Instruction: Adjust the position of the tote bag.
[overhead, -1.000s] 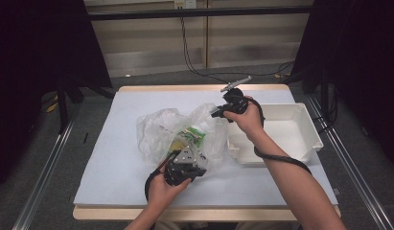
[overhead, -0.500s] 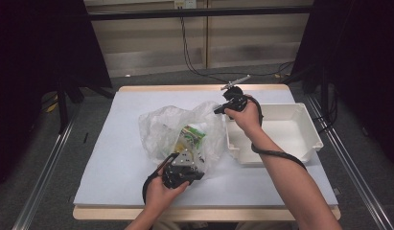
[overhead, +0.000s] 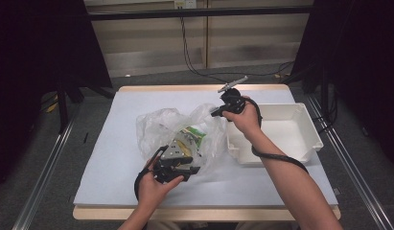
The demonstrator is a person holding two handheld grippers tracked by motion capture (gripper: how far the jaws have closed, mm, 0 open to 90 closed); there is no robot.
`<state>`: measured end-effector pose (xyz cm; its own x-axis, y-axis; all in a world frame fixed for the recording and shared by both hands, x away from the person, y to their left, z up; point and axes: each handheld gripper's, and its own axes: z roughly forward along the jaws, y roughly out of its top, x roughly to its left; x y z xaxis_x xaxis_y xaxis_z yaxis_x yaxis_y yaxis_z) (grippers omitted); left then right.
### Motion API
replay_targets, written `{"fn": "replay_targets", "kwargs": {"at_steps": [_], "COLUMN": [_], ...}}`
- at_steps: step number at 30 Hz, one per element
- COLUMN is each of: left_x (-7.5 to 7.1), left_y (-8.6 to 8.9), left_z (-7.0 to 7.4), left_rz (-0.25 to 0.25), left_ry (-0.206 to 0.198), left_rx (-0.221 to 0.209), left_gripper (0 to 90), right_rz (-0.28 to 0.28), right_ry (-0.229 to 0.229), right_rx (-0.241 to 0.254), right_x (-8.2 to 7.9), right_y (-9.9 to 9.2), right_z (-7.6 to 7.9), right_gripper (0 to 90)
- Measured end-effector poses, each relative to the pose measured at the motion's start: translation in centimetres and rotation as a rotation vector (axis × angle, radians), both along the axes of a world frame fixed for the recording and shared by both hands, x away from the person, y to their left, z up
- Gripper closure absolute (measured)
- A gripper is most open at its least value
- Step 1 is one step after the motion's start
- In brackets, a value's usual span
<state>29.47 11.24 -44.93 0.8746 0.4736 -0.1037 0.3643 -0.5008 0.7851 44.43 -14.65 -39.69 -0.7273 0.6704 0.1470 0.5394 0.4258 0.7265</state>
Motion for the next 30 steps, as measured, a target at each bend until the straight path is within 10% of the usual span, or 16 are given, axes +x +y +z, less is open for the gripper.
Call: {"fn": "replay_targets", "kwargs": {"at_steps": [20, 27, 30], "left_x": [1.7, 2.3, 2.3], "left_y": [-0.3, -0.1, 0.1], "left_z": [0.4, -0.8, -0.8], "left_rz": [0.127, 0.148, 0.147], "left_ry": [0.016, 0.059, 0.076], "left_rx": [-0.047, 0.000, 0.008], "left_gripper": [33.4, 85.2, 90.0], "right_rz": [0.021, 0.029, 0.024], "right_ry": [0.006, 0.009, 0.010], "right_rx": [-0.019, -0.022, -0.034], "right_x": [-0.5, -0.4, -0.3], "right_y": [0.6, 0.9, 0.9], "right_z": [0.5, 0.4, 0.2], "right_gripper": [89.5, 89.6, 89.6]}}
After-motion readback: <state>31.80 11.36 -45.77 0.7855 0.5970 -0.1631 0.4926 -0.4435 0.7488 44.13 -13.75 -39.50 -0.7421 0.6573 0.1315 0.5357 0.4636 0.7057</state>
